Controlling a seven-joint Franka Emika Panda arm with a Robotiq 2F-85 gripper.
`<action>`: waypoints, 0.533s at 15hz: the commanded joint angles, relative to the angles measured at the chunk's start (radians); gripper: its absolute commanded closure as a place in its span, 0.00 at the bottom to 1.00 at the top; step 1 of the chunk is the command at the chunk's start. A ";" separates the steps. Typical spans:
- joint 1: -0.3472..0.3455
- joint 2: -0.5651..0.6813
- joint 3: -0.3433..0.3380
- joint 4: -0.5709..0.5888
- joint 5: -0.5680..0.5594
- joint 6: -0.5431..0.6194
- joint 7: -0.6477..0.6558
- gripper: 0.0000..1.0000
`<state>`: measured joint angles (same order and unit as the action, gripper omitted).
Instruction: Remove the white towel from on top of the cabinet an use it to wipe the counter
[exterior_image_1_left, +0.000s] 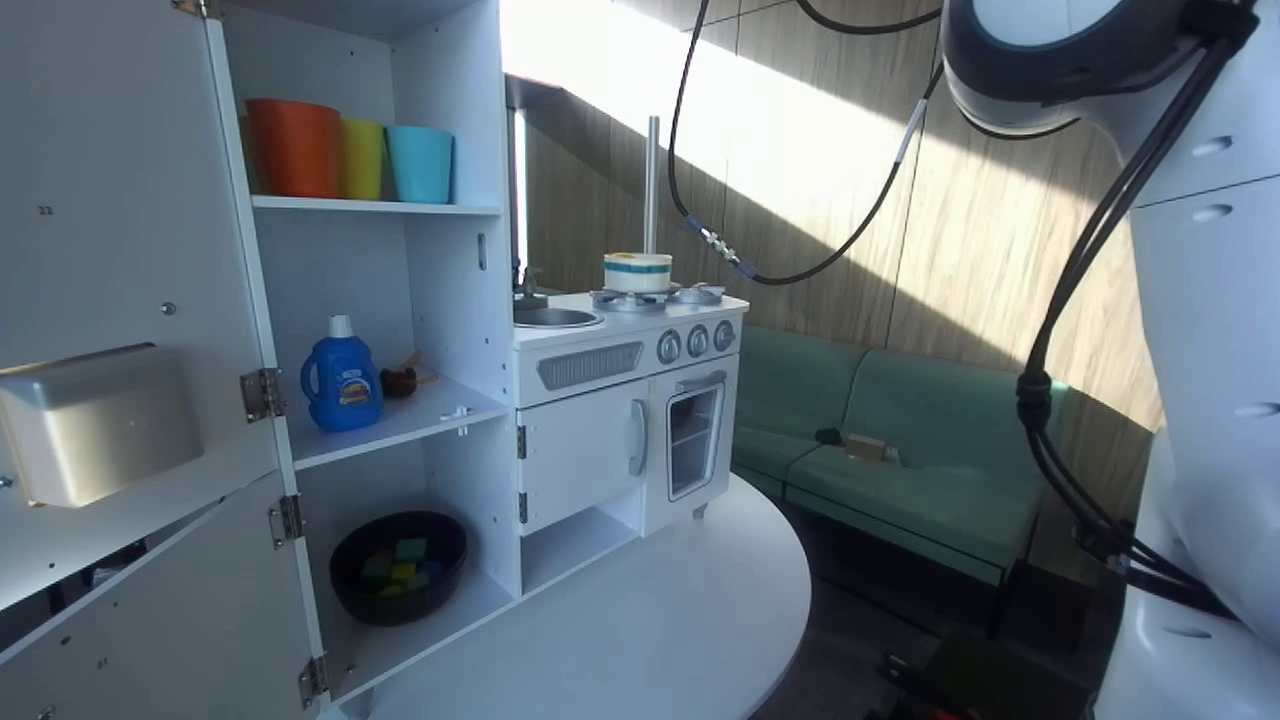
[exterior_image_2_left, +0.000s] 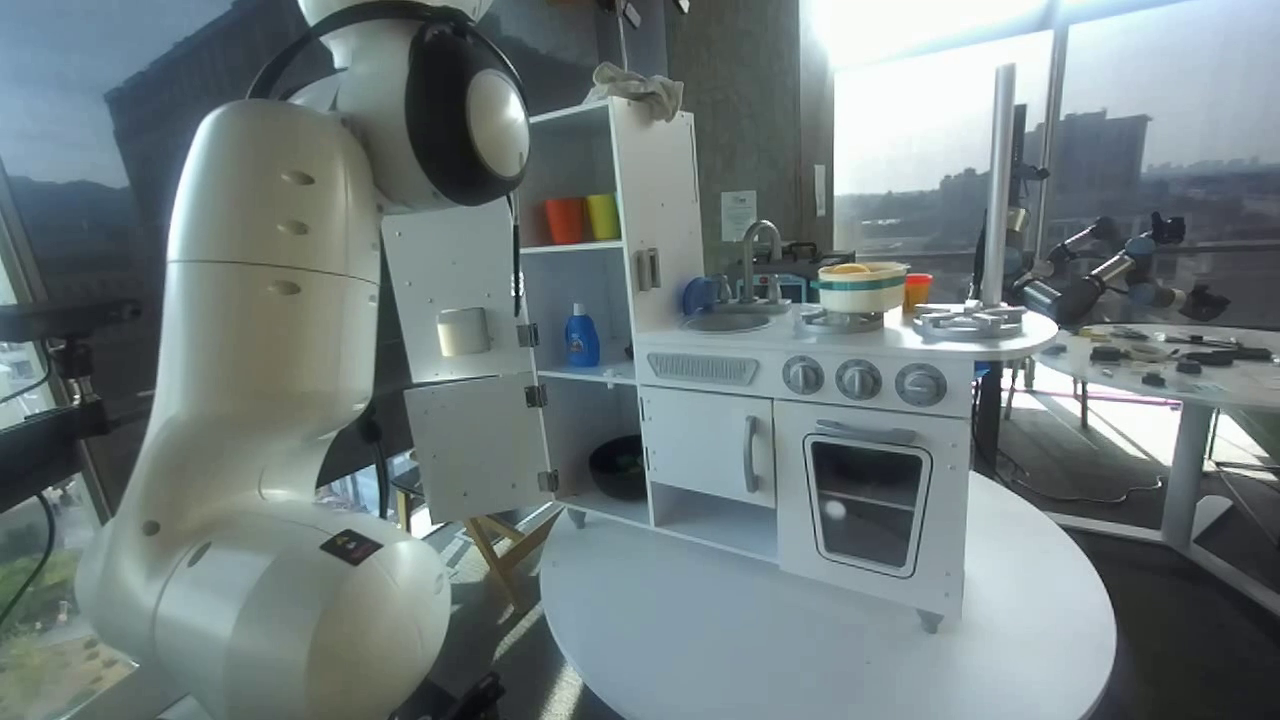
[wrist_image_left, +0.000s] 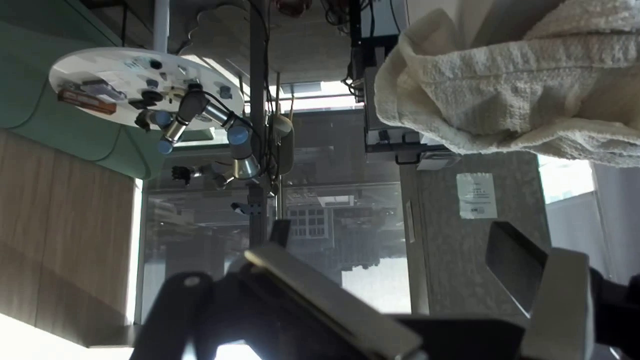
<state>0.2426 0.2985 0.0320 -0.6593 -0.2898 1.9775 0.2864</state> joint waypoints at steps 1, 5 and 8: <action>-0.031 -0.059 -0.012 -0.067 0.019 -0.115 -0.009 0.00; -0.070 -0.081 -0.015 -0.150 0.050 -0.189 -0.010 0.00; -0.028 -0.189 0.005 -0.275 0.026 -0.290 0.057 0.00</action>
<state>0.1668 0.2527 0.0180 -0.7909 -0.2452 1.7788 0.2864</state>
